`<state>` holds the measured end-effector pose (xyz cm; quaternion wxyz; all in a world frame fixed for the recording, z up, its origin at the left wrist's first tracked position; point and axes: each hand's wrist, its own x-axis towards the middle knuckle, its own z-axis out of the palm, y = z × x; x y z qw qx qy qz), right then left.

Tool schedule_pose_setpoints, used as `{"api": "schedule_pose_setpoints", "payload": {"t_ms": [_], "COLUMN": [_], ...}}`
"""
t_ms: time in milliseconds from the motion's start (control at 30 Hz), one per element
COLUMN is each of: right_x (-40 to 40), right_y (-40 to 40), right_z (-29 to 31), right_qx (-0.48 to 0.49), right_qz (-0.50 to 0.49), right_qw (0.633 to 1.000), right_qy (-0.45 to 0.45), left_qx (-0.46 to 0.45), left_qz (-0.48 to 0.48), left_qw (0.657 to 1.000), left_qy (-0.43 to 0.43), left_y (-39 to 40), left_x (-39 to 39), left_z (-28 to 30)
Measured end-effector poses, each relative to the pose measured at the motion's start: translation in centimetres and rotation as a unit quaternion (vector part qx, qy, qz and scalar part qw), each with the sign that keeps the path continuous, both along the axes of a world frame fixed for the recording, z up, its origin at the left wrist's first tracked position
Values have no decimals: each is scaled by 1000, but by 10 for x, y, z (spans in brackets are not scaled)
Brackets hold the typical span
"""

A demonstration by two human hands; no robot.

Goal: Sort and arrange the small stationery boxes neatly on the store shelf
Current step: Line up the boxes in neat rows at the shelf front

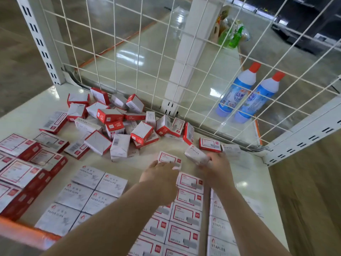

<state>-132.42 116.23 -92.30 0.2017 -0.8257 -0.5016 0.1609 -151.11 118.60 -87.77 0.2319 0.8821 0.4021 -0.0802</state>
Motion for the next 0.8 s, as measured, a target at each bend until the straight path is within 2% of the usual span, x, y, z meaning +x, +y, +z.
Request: {"api": "schedule_pose_setpoints", "payload": {"t_ms": [133, 233, 400, 500, 667, 800], "right_x": [-12, -25, -41, -56, -75, -80], "right_y": [-14, -29, -58, -78, -104, -111], "right_z": [23, 39, 55, 66, 70, 77], "right_qx": [54, 43, 26, 33, 41, 50], "right_qz": [-8, -27, -9, 8, 42, 53], "right_qw": [998, 998, 999, 999, 996, 994], "right_qy": [-11, 26, 34, 37, 61, 77], "left_qx": [-78, -132, -246, -262, -279, -265], "left_qz": [110, 173, 276, 287, 249, 270], "left_qw": [988, 969, 909, 895, 897, 897], "left_qy": [-79, -118, -192, -218, -235, -228], "left_y": [-4, -5, -9, -16, -31, -43], "left_x": [-5, -8, -17, -27, -39, -45], "left_z": [10, 17, 27, 32, 43, 46]}}
